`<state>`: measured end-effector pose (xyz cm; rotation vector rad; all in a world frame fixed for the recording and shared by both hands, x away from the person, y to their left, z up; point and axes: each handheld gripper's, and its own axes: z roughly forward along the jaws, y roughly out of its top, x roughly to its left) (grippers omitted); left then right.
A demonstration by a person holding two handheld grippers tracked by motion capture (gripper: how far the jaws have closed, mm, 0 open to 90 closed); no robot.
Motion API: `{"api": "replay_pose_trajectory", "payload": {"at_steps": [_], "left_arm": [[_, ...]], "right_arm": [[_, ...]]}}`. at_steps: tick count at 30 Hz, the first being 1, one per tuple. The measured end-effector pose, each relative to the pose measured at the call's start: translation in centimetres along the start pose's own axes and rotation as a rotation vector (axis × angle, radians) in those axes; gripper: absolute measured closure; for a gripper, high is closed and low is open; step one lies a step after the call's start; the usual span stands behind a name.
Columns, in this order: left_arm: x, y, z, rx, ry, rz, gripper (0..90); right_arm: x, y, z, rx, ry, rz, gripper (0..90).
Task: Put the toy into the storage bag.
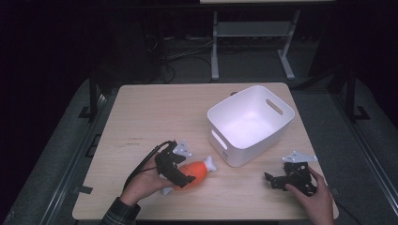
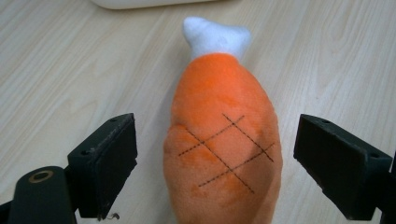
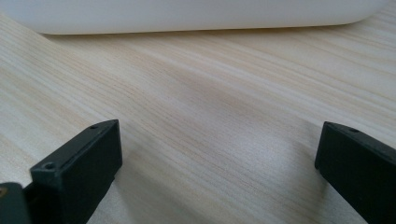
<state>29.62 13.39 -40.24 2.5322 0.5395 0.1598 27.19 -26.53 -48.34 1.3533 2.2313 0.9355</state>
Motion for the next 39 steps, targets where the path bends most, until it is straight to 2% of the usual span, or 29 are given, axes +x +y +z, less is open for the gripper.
{"api": "replay_pose_trajectory", "payload": {"at_steps": [6,14,26,39], "left_arm": [[-0.6,-0.1,0.6,0.023,0.02,0.036,12.6],[-0.7,-0.3,1.8,0.048,0.029,0.051,12.6],[-0.9,-0.7,3.6,0.095,0.028,0.074,12.6],[-0.9,-0.8,4.3,0.123,0.006,0.084,13.3]], "right_arm": [[0.0,0.0,0.0,0.0,0.0,0.0,0.2],[0.0,0.0,0.0,0.0,0.0,0.0,0.2],[0.0,0.0,0.0,0.0,0.0,0.0,0.3],[0.0,0.0,0.0,0.0,0.0,0.0,0.2]]}}
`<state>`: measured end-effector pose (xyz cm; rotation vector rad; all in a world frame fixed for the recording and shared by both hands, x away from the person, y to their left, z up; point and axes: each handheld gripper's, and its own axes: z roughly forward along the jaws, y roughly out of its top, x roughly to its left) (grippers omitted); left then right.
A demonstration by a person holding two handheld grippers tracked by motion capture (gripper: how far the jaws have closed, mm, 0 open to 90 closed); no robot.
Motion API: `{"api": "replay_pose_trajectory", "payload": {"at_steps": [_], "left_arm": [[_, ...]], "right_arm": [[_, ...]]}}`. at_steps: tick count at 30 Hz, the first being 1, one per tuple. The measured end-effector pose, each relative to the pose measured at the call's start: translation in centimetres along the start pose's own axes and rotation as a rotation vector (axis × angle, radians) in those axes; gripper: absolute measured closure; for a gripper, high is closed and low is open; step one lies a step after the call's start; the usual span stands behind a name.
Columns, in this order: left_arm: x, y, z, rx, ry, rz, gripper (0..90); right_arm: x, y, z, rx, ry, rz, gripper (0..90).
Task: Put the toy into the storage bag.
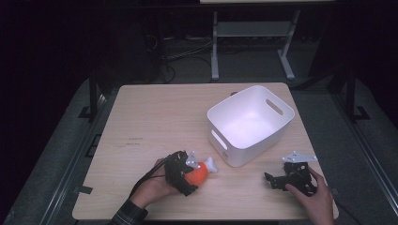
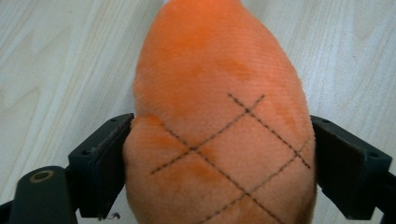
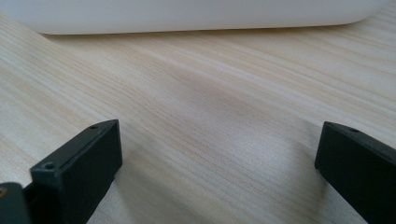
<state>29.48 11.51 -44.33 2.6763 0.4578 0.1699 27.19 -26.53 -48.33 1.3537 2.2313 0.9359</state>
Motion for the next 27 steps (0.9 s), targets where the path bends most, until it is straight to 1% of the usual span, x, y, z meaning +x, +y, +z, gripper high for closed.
{"api": "replay_pose_trajectory", "payload": {"at_steps": [6,10,11,12,13,16,20,21,22,23,25,26,27], "left_arm": [[0.1,0.0,0.0,0.008,0.0,0.003,14.3],[0.2,-0.1,-0.2,0.005,-0.008,-0.005,18.3],[0.2,-0.1,-0.2,-0.006,-0.011,-0.018,19.2],[0.3,-0.1,-0.3,0.0,-0.013,-0.011,19.9],[0.3,-0.1,-0.3,-0.013,-0.016,-0.025,20.2],[0.5,-0.2,-0.5,-0.017,-0.025,-0.029,20.6],[0.7,-0.4,-0.9,-0.034,-0.028,-0.043,20.6],[0.8,-0.4,-1.0,-0.031,-0.03,-0.041,20.6],[0.9,-0.5,-1.1,-0.036,-0.036,-0.048,20.5],[1.0,-0.6,-1.2,-0.033,-0.035,-0.043,20.5],[1.1,-0.7,-1.3,-0.046,-0.038,-0.049,20.5],[1.2,-0.7,-1.5,-0.046,-0.04,-0.038,20.5],[1.2,-0.8,-1.6,-0.053,-0.044,-0.038,20.5]], "right_arm": [[0.0,0.0,0.0,0.0,0.0,0.0,0.2],[0.0,0.0,0.0,0.0,0.0,0.0,0.2],[0.0,0.0,0.0,0.0,0.0,0.0,0.2],[0.0,0.0,0.0,0.0,-0.001,-0.001,0.2],[0.0,0.0,0.0,0.0,0.0,0.0,0.2],[0.0,0.0,0.0,0.0,0.0,0.0,0.2],[0.0,0.0,0.0,0.0,-0.001,0.0,0.2],[0.0,0.0,0.0,0.0,-0.001,-0.001,0.2],[0.0,0.0,0.0,0.0,0.0,0.0,0.2],[0.0,0.0,0.0,0.0,-0.001,0.0,0.2],[0.0,0.0,0.0,0.0,0.0,0.0,0.2],[0.0,0.0,0.0,0.0,0.0,0.0,0.2],[0.0,0.0,0.0,0.0,0.0,0.0,0.2]]}}
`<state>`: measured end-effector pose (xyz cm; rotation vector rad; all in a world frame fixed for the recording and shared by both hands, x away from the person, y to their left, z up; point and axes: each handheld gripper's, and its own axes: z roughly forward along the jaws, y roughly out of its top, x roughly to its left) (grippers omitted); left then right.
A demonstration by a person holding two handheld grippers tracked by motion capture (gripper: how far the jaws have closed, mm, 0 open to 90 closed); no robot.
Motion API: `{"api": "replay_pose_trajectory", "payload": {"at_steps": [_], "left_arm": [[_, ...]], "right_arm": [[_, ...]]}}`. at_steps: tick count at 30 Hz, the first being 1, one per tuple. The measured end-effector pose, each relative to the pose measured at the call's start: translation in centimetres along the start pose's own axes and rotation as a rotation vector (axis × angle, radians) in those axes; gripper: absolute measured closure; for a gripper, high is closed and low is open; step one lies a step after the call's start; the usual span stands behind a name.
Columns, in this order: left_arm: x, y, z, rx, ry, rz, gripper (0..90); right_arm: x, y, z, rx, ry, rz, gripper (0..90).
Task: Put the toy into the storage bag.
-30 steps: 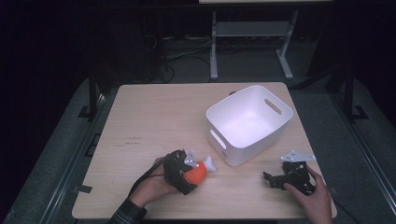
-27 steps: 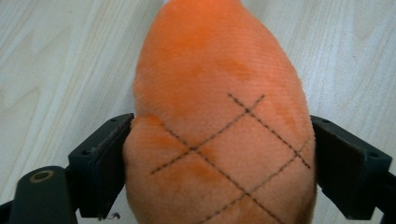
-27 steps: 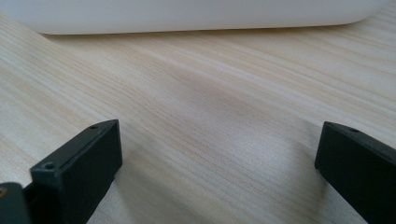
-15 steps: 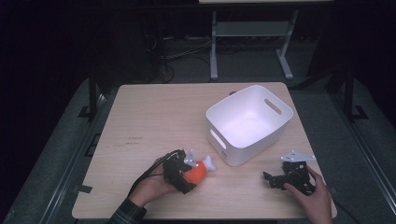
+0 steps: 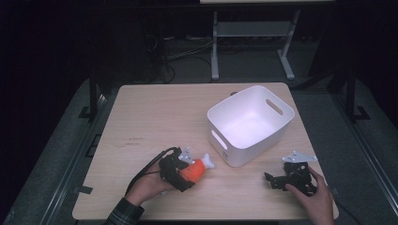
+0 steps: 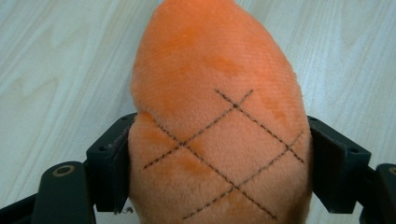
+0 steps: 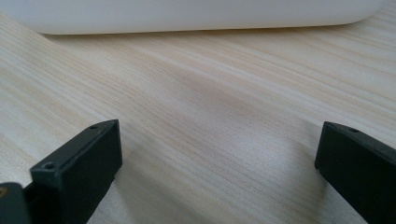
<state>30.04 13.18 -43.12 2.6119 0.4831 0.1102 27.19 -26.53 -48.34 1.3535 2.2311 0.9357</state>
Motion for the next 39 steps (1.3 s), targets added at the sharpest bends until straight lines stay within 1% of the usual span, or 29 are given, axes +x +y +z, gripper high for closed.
{"api": "replay_pose_trajectory", "payload": {"at_steps": [1,2,3,5,7,10,11,13,15,16,17,18,20,24,26,28,29,30,34,36,37,39], "left_arm": [[0.0,-0.1,-0.1,-0.009,-0.007,-0.007,20.5],[0.1,-0.1,-0.3,-0.006,-0.012,-0.004,20.5],[0.3,-0.2,-0.4,-0.011,-0.008,-0.002,20.5],[0.4,-0.3,-0.6,-0.028,-0.011,-0.016,20.5],[0.7,-0.4,-0.9,-0.033,-0.019,-0.011,20.5],[0.8,-0.3,-1.3,-0.045,-0.012,-0.016,20.4],[0.9,-0.3,-1.5,-0.041,-0.01,-0.009,20.4],[0.9,-0.2,-1.9,-0.064,-0.006,-0.017,20.4],[1.0,-0.2,-2.2,-0.076,-0.001,-0.021,20.4],[1.1,-0.2,-2.4,-0.076,-0.003,-0.015,20.4],[1.2,-0.2,-2.5,-0.088,-0.006,-0.025,20.4],[1.3,-0.1,-2.7,-0.08,-0.003,-0.014,20.4],[1.4,0.0,-2.9,-0.079,0.0,-0.016,20.4],[1.6,0.2,-3.6,-0.089,0.003,-0.008,20.4],[1.7,0.3,-3.8,-0.099,0.0,-0.014,20.4],[1.8,0.5,-4.1,-0.094,0.003,-0.006,20.4],[1.8,0.6,-4.1,-0.1,0.002,-0.011,20.4],[1.9,0.7,-4.3,-0.097,0.005,-0.002,20.4],[2.1,1.1,-4.8,-0.11,0.003,-0.002,20.4],[2.2,1.3,-5.1,-0.105,0.002,0.009,20.4],[2.2,1.5,-5.3,-0.109,0.004,0.006,20.4],[2.3,1.7,-5.6,-0.114,0.003,0.013,20.4]], "right_arm": [[0.0,0.0,0.0,0.0,0.0,0.0,0.2],[0.0,0.0,0.0,0.0,0.0,0.0,0.2],[0.0,0.0,0.0,0.0,0.0,0.0,0.2],[0.0,0.0,0.0,0.0,0.0,0.0,0.2],[0.0,0.0,0.0,0.0,0.0,0.0,0.2],[0.0,0.0,0.0,0.0,0.0,0.0,0.2],[0.0,0.0,0.0,0.0,0.0,0.0,0.2],[0.0,0.0,0.0,0.0,0.0,0.0,0.2],[0.0,0.0,0.0,0.0,0.0,0.0,0.2],[0.0,0.0,0.0,0.0,0.0,0.0,0.2],[0.0,0.0,0.0,0.0,0.0,0.0,0.2],[0.0,0.0,0.0,0.0,0.0,0.0,0.2],[0.0,0.0,0.0,0.0,0.0,0.0,0.2],[0.0,0.0,0.0,0.0,0.0,0.0,0.2],[0.0,0.0,0.0,0.0,0.0,0.0,0.2],[0.0,0.0,0.0,0.0,0.0,0.0,0.2],[0.0,0.0,0.0,0.0,0.0,0.0,0.2],[0.0,0.0,0.0,0.0,0.0,0.0,0.2],[0.0,0.0,0.0,0.0,0.0,0.0,0.2],[0.0,0.0,0.0,0.0,0.0,0.0,0.2],[0.0,0.0,0.0,0.0,0.0,0.0,0.2],[0.0,0.0,0.0,0.0,0.0,0.0,0.2]]}}
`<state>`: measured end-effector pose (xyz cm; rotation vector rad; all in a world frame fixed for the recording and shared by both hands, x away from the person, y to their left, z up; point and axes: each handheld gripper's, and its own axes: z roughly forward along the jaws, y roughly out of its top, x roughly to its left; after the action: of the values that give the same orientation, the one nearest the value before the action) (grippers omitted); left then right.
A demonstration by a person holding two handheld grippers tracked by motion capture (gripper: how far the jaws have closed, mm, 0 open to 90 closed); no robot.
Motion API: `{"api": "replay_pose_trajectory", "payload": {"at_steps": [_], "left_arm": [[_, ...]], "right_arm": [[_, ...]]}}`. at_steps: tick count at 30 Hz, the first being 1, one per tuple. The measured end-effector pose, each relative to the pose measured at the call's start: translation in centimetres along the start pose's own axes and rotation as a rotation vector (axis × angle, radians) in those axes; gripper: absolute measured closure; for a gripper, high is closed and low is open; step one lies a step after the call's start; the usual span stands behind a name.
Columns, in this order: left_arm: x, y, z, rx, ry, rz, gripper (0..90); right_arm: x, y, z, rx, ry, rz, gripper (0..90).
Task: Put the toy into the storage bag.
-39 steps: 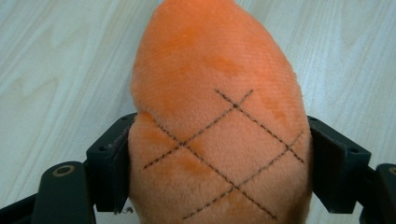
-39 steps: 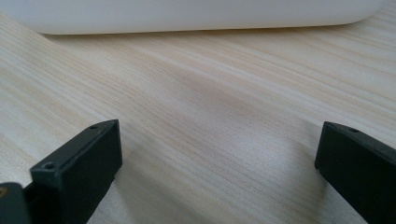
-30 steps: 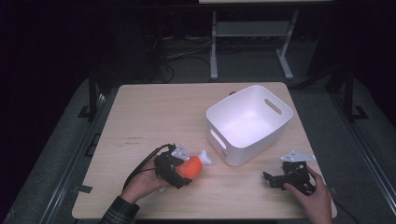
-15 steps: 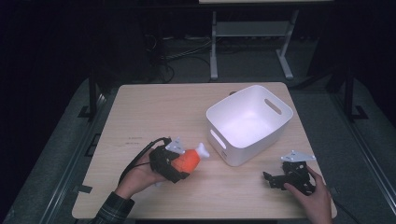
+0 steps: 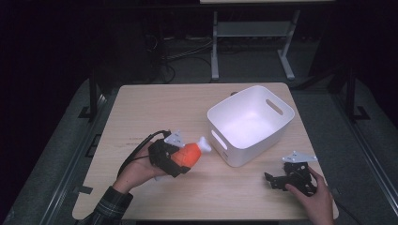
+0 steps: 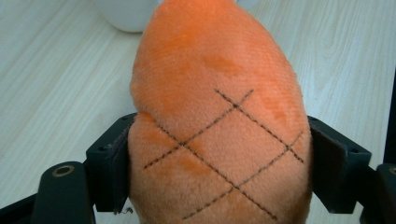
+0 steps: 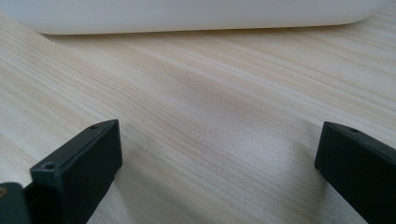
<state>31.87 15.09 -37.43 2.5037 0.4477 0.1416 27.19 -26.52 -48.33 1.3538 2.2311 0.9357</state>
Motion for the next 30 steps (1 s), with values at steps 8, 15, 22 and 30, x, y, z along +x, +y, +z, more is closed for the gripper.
{"api": "replay_pose_trajectory", "payload": {"at_steps": [8,15,22,30], "left_arm": [[0.5,0.9,-1.1,-0.016,0.002,0.01,20.4],[0.7,1.7,-2.0,-0.025,0.004,0.024,20.4],[1.1,2.4,-2.5,-0.046,0.0,0.022,20.4],[1.8,3.3,-3.0,-0.062,-0.005,0.024,20.4]], "right_arm": [[0.0,0.0,0.0,0.0,0.001,0.001,0.2],[0.0,0.0,0.0,0.0,0.001,0.001,0.2],[0.0,0.0,0.0,0.0,0.001,0.0,0.2],[0.0,0.0,0.0,-0.001,0.0,0.0,0.2]]}}
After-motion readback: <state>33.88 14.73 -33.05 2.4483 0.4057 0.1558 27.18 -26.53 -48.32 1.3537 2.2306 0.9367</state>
